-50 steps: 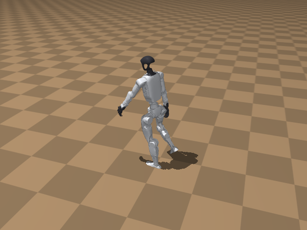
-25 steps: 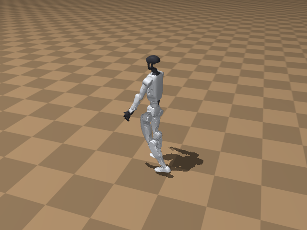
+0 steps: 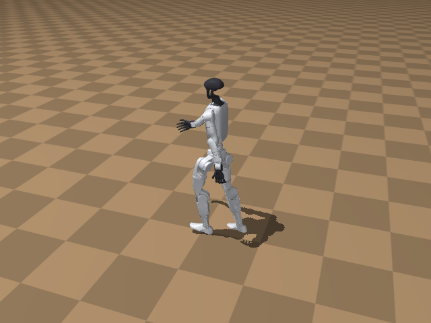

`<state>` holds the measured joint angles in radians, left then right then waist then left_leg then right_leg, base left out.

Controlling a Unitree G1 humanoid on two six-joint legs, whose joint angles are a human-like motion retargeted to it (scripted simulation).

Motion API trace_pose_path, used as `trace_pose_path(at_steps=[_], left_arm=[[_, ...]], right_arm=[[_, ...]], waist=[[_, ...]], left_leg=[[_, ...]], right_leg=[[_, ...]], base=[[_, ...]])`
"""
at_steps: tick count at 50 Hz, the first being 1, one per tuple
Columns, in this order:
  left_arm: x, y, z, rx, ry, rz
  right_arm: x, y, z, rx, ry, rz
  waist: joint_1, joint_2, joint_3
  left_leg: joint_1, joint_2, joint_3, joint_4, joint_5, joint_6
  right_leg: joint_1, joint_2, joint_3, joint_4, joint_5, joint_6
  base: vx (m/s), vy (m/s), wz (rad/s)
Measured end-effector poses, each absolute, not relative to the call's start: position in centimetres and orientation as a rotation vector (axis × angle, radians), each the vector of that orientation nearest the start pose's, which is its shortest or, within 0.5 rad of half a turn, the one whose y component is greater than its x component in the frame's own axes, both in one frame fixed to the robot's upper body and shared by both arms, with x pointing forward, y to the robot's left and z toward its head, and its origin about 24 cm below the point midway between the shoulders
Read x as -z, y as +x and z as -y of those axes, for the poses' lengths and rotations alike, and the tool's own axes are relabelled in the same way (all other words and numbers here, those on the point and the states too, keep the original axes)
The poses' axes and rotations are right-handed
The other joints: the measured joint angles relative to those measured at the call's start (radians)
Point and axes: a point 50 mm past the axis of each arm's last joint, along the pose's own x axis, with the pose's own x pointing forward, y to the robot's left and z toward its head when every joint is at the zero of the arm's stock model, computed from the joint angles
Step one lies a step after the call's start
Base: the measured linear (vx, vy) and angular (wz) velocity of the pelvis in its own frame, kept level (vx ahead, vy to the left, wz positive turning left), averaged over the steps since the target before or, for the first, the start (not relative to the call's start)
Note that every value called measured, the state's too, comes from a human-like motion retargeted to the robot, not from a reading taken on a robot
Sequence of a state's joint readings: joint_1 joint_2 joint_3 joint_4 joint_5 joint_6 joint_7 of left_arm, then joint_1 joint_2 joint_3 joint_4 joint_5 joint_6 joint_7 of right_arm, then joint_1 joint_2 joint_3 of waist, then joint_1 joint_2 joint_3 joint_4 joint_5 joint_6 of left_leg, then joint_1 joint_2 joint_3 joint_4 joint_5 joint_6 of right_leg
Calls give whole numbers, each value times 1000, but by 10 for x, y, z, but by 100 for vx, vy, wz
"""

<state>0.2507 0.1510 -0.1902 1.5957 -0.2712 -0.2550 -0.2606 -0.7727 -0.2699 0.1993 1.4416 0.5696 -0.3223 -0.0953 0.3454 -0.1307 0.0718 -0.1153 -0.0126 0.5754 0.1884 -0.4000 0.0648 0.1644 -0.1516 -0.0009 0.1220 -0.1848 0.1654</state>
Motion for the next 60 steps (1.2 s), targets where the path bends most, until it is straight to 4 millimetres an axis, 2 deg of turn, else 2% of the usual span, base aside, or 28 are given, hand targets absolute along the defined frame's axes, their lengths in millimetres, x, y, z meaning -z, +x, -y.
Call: trace_pose_path(at_steps=[2,4,6,8,10,11,13,15,18,21,23,25,28,30,33,35,37,39,41,42,44,45,48,50,53,55,57,60], left_arm=[[173,-30,-202,-95,-116,-1418],[174,18,-206,-145,-134,-1314],[168,71,-210,-103,-68,-1208],[154,128,-216,-31,33,-1085],[128,189,-226,7,138,-946],[111,218,-232,8,182,-878],[73,270,-241,7,263,-750],[32,311,-247,11,344,-634],[-22,352,-250,12,462,-483],[-68,378,-247,13,546,-363],[-89,389,-243,20,567,-306],[-100,395,-238,30,554,-270],[-93,393,-231,44,477,-266],[-74,386,-226,53,405,-294],[-27,363,-218,63,279,-377],[10,337,-214,48,192,-458],[52,300,-213,29,135,-587],[96,248,-214,26,115,-762],[135,182,-214,43,91,-981],[150,145,-214,60,62,-1098],[168,72,-210,90,-23,-1305],[173,38,-208,83,-63,-1387],[172,-47,-200,51,-143,-1565],[164,-93,-192,64,-182,-1655],[149,-145,-180,111,-223,-1762],[141,-167,-173,146,-248,-1816],[137,-177,-169,171,-269,-1843],[141,-168,-169,166,-279,-1829]], right_arm=[[27,320,219,320,84,-391],[67,281,221,324,36,-564],[104,232,223,340,36,-727],[135,175,225,354,49,-901],[157,114,227,379,68,-1087],[164,85,228,397,82,-1178],[171,29,229,434,114,-1342],[171,-20,230,465,148,-1470],[164,-77,230,500,188,-1594],[156,-111,229,505,222,-1662],[152,-124,227,486,238,-1688],[151,-128,226,461,245,-1697],[154,-118,228,446,234,-1671],[157,-102,233,453,216,-1632],[163,-63,242,497,188,-1533],[166,-27,250,544,169,-1452],[165,14,255,576,158,-1358],[161,62,255,593,164,-1233],[153,112,249,569,177,-1111],[147,137,245,544,180,-1055],[128,186,240,502,181,-927],[116,210,240,494,179,-852],[69,274,240,475,182,-614],[37,308,238,462,190,-467],[-6,343,232,445,196,-297],[-29,359,226,421,192,-219],[-43,368,218,386,177,-174],[-49,373,209,331,136,-166]], waist=[[-29,45,0],[-81,82,1],[-149,111,1],[-214,134,-13],[-265,138,-31],[-289,138,-28],[-336,141,-17],[-378,150,-10],[-429,176,-11],[-465,191,-14],[-476,196,-20],[-479,196,-28],[-472,193,-43],[-466,186,-51],[-455,165,-54],[-439,145,-35],[-397,116,-15],[-336,87,7],[-273,42,35],[-250,18,36],[-232,-11,-16],[-224,-16,-41],[-175,-35,-45],[-143,-49,-41],[-114,-55,-47],[-100,-59,-55],[-87,-65,-65],[-69,-74,-80]], left_leg=[[102,-2,27,-205,155,-10],[157,10,-8,-276,247,-91],[193,30,-68,-276,262,-149],[209,48,-119,-276,253,-176],[204,49,-158,-276,239,-190],[212,46,-176,-276,231,-197],[235,43,-213,-276,219,-208],[257,45,-248,-276,210,-207],[283,60,-289,-276,195,-181],[301,68,-320,-276,173,-146],[313,71,-332,-276,159,-135],[324,71,-338,-276,147,-138],[339,68,-336,-274,134,-149],[348,60,-334,-260,121,-152],[370,35,-334,-229,98,-152],[405,9,-334,-206,84,-142],[437,-20,-320,-171,90,-110],[452,-38,-290,-96,125,-74],[415,-52,-255,79,156,-51],[341,-45,-242,241,148,-42],[52,19,-241,707,62,-17],[-86,54,-247,917,14,2],[-323,112,-249,1315,-146,75],[-437,121,-256,1475,-210,105],[-572,102,-286,1555,-245,99],[-627,84,-295,1523,-255,90],[-642,65,-290,1408,-250,83],[-587,49,-250,1101,-214,75]], right_leg=[[35,46,-10,29,-14,-14],[50,80,-40,95,-11,-46],[19,100,-83,252,26,-86],[-114,101,-121,550,69,-126],[-304,79,-133,895,84,-152],[-377,66,-133,1038,57,-166],[-501,42,-133,1283,-17,-198],[-602,28,-131,1462,-86,-226],[-718,26,-137,1594,-151,-253],[-791,3,-159,1606,-213,-277],[-818,-8,-171,1556,-238,-282],[-827,-4,-176,1458,-251,-276],[-789,15,-184,1211,-257,-254],[-726,34,-187,983,-238,-224],[-550,53,-204,514,-162,-160],[-381,65,-218,163,-40,-110],[-254,69,-190,-51,107,-84],[-168,63,-139,-143,171,-72],[-105,32,-82,-168,182,-53],[-95,13,-60,-167,180,-46],[-144,-3,-47,-156,167,-49],[-168,-2,-45,-152,158,-50],[-168,-12,-23,-141,124,-41],[-159,-20,-7,-130,107,-40],[-142,-19,5,-121,88,-41],[-130,-20,11,-118,77,-40],[-125,-25,20,-107,66,-38],[-128,-32,40,-78,49,-32]], base=[[49,19,17],[46,19,83],[43,19,128],[38,16,128],[35,10,110],[37,8,104],[39,6,99],[37,5,85],[36,3,69],[36,0,56],[36,-3,33],[36,-5,14],[37,-7,-1],[40,-8,-4],[44,-10,-6],[48,-12,-24],[48,-15,-74],[48,-18,-121],[46,-21,-128],[38,-20,-78],[32,-14,-18],[34,-8,-8],[40,-5,-33],[41,-3,-37],[42,-2,-24],[42,1,-21],[41,4,-24],[42,6,-30]])
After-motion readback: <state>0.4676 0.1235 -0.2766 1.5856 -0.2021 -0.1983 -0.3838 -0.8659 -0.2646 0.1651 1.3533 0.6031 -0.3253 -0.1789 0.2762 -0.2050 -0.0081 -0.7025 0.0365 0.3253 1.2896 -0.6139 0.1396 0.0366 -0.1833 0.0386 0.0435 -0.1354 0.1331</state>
